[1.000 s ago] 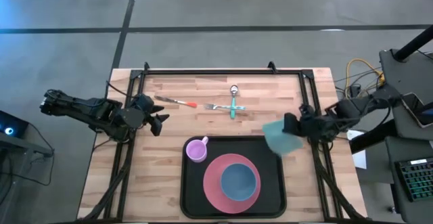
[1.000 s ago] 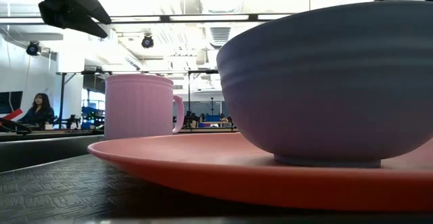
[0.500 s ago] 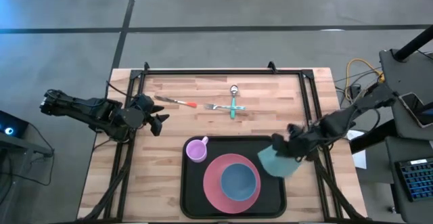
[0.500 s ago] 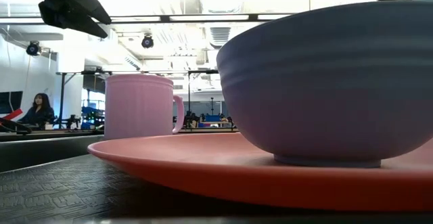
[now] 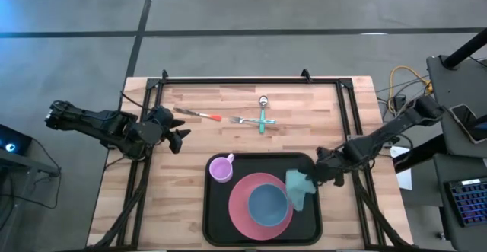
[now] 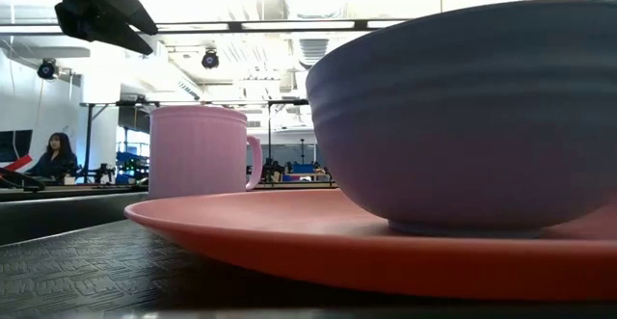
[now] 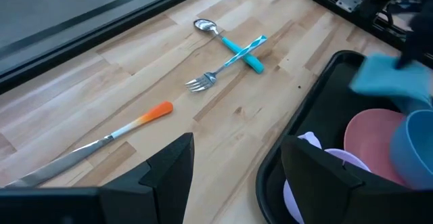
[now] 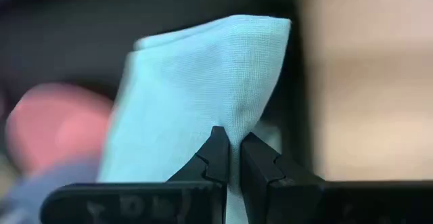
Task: Set up tray
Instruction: Put the blue napkin on the black tray to the right of the pink plate
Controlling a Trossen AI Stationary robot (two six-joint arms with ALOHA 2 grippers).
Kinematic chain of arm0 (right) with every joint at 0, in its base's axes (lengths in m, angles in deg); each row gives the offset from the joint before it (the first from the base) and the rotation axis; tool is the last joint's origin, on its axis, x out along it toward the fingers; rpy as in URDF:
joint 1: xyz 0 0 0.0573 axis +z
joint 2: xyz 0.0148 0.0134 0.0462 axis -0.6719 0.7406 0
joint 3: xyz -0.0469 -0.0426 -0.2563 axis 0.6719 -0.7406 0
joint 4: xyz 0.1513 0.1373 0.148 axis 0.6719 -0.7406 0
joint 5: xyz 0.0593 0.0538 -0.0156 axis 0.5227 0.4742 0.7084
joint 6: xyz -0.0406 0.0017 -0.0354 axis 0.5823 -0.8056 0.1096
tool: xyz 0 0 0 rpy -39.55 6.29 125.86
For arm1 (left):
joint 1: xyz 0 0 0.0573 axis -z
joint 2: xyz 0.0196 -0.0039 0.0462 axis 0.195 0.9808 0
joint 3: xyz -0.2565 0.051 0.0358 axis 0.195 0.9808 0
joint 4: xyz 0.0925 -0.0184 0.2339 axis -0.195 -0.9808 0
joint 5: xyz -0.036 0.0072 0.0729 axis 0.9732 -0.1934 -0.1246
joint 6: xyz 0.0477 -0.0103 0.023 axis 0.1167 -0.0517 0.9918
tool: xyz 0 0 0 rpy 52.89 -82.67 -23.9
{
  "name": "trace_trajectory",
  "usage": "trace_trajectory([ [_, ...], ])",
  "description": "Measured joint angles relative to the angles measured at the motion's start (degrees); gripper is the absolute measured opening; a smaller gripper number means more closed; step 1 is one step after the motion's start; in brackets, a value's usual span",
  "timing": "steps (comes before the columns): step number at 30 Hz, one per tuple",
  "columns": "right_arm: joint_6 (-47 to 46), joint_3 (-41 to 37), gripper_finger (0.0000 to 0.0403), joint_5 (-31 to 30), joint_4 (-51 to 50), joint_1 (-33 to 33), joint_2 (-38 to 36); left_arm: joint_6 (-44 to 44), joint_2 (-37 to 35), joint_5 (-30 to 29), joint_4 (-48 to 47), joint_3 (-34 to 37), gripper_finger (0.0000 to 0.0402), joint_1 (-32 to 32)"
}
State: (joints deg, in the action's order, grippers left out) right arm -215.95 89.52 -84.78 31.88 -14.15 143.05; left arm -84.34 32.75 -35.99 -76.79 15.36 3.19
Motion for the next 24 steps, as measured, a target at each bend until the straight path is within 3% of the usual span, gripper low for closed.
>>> trace_trajectory([
  [3, 0.02, 0.7, 0.0012, -4.36, -5.96, -0.73, 1.38, 0.0, 0.02, 0.0, 0.0, 0.0, 0.0203, 0.0],
  [11, 5.53, 0.47, 0.0013, -13.2, -6.42, -4.16, 2.26, 0.0, 0.02, -0.14, 0.02, 0.0, 0.0203, 0.0],
  [19, 17.91, 0.44, 0.0013, -12.85, -1.02, -7.66, 6.58, 0.0, 0.02, -0.22, 0.02, 0.0, 0.0203, 0.0],
  [24, 21.37, 0.78, 0.0029, -5.5, -1.01, -7.99, 7.57, -1.09, 0.02, -0.22, 0.02, 0.0, 0.0203, 0.0],
])
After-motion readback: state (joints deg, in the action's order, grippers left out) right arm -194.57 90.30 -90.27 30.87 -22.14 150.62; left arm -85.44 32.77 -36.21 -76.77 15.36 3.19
